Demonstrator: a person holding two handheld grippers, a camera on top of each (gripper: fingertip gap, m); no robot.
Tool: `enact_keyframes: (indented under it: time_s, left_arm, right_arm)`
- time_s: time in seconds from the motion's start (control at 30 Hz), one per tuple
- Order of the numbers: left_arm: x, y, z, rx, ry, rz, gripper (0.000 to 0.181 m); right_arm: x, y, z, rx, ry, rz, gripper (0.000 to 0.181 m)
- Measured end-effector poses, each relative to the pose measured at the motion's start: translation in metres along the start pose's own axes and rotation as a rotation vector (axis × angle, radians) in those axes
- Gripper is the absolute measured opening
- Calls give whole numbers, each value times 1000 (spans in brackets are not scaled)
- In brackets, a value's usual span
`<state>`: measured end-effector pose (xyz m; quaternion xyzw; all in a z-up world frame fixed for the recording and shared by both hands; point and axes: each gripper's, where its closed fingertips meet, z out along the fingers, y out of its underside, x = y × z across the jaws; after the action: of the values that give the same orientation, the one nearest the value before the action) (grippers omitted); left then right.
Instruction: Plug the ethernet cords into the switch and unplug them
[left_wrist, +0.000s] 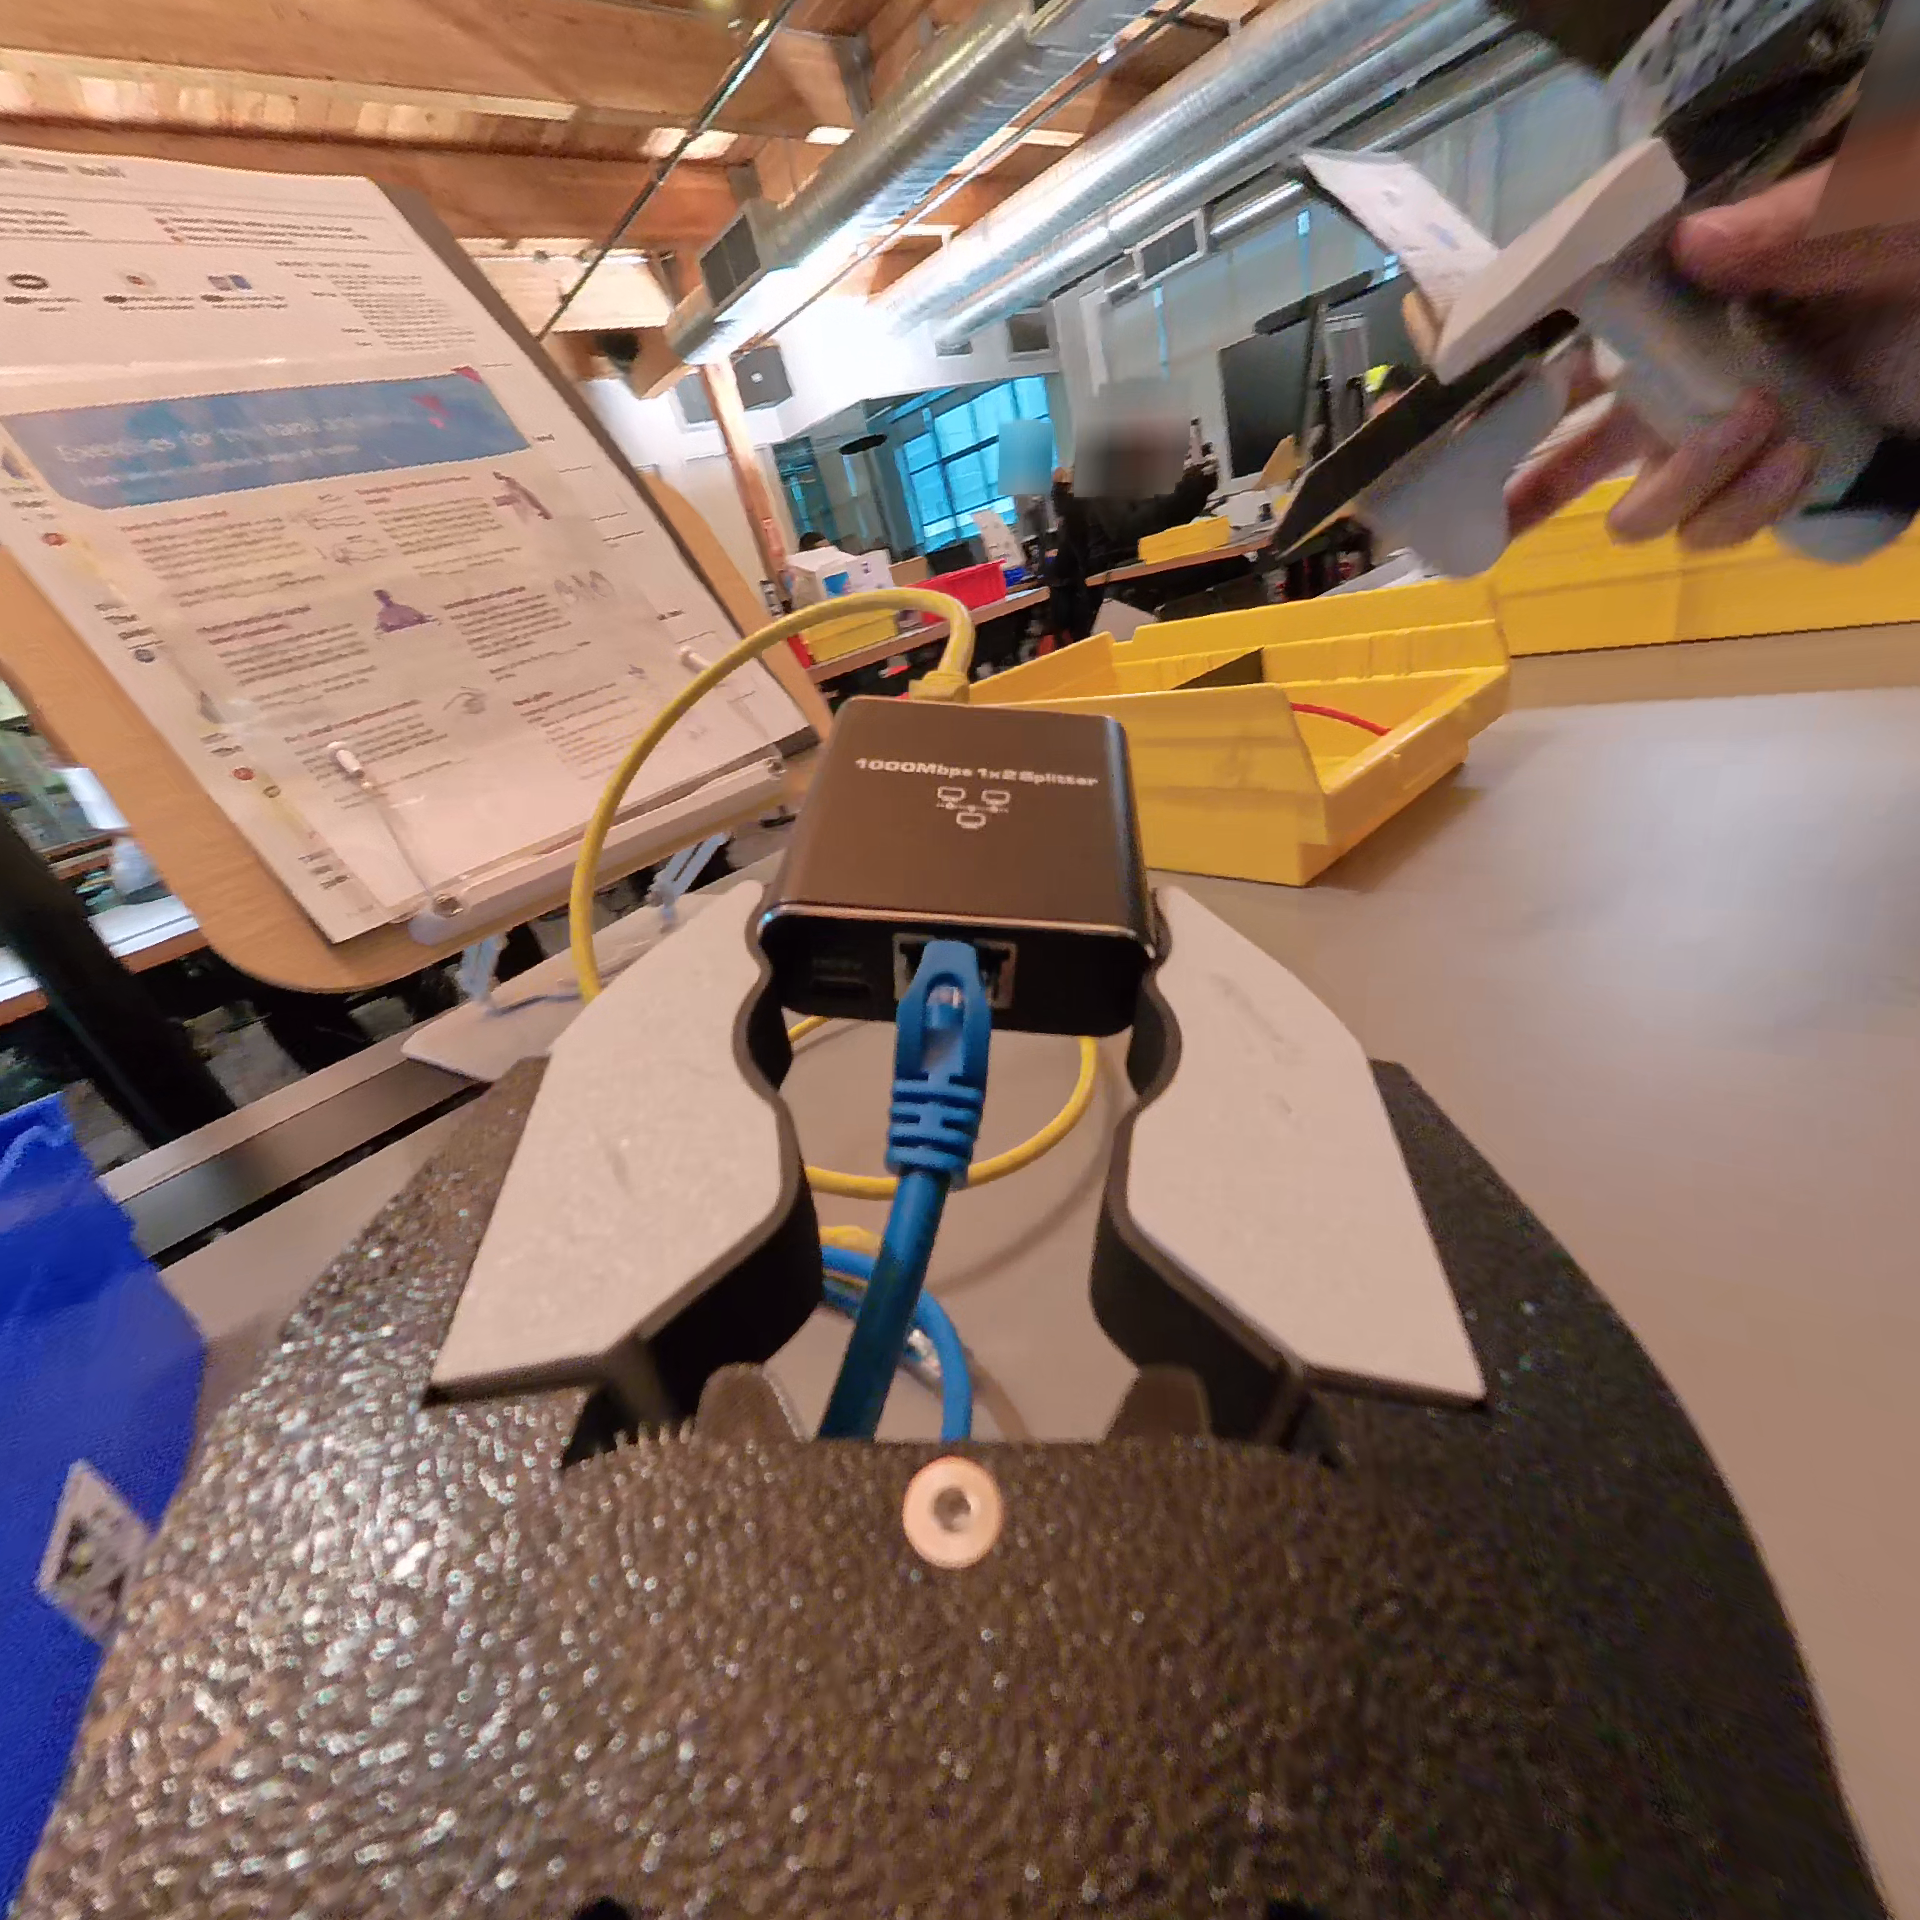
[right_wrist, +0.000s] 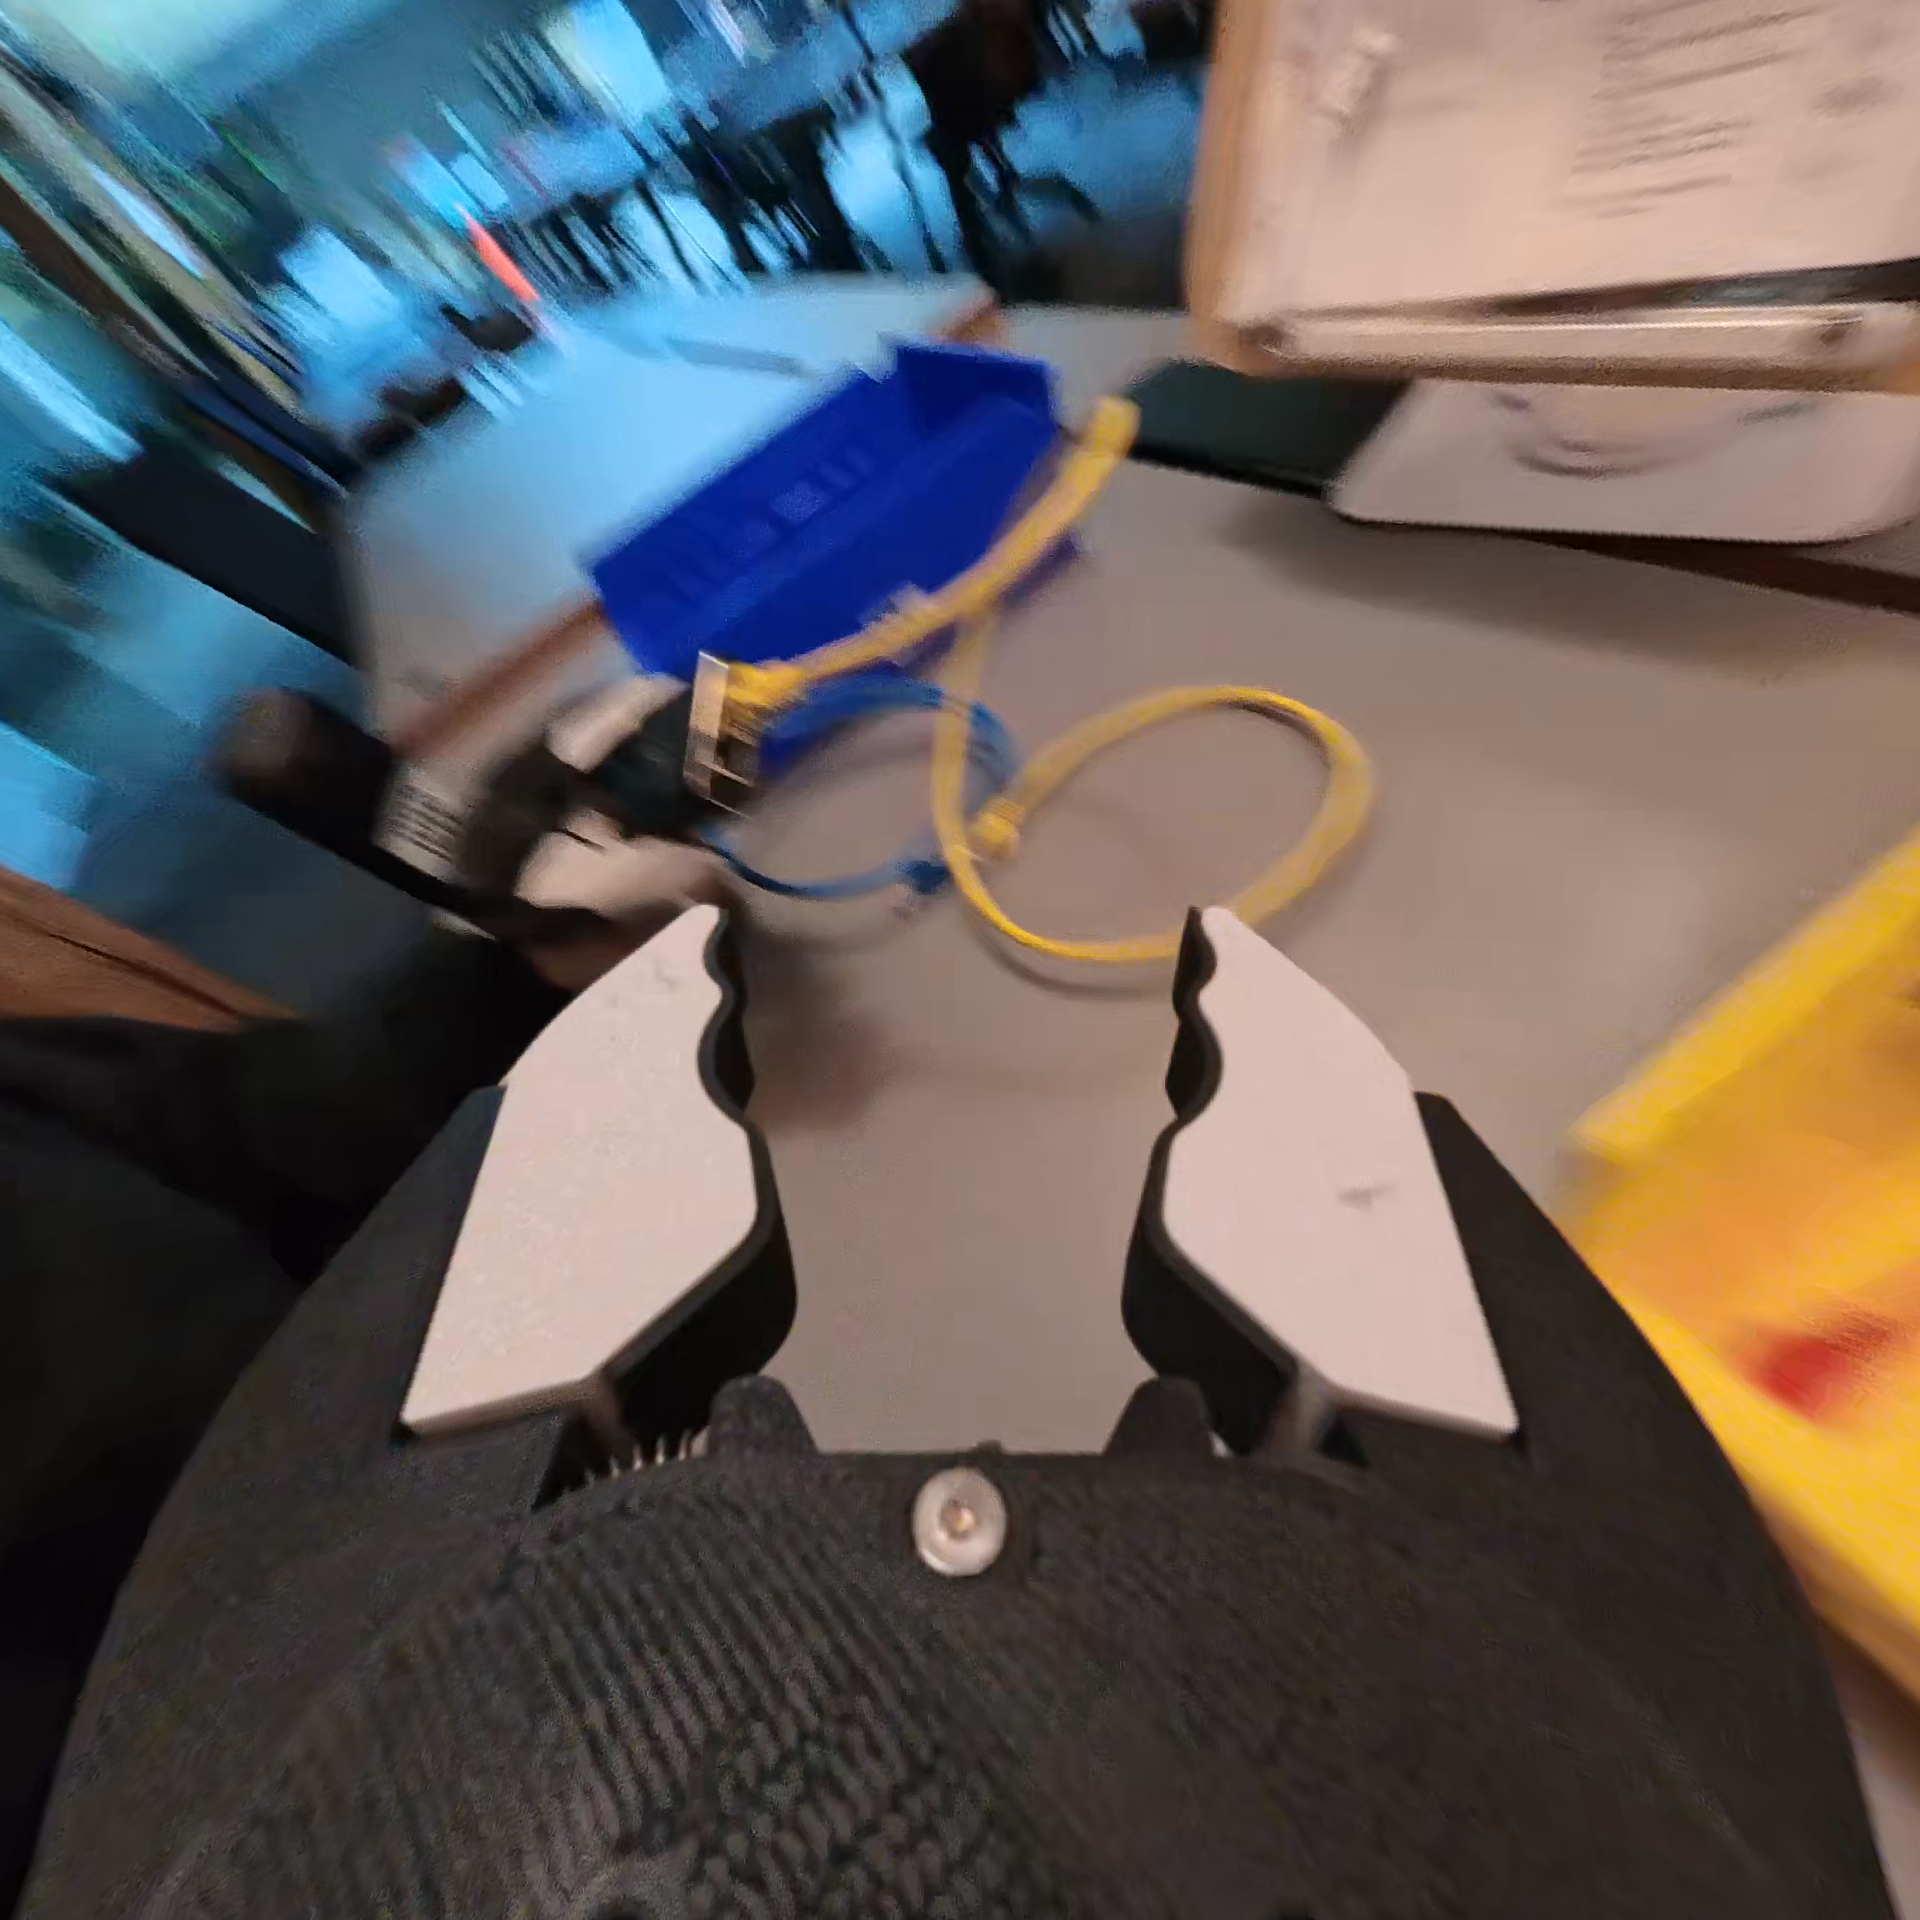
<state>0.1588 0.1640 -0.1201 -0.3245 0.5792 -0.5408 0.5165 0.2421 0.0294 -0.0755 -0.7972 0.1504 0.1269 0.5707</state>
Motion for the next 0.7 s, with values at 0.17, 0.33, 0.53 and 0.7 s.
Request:
enact_keyframes:
  time_s: [0.17,0.33,0.53,0.7]
  left_arm:
    - [22,-5,0,35,154,-29,63]
    - [38,-3,0,20,252,-35,63]
    - [50,1,2,-10,304,-40,63]
    - [54,4,3,-41,318,-46,63]
  right_arm:
    - [-52,16,65,297,-245,382,75]
    - [-54,35,91,437,-381,662,50]
    - [-54,40,89,526,-371,734,48]
    - [-59,42,95,548,-370,789,45]
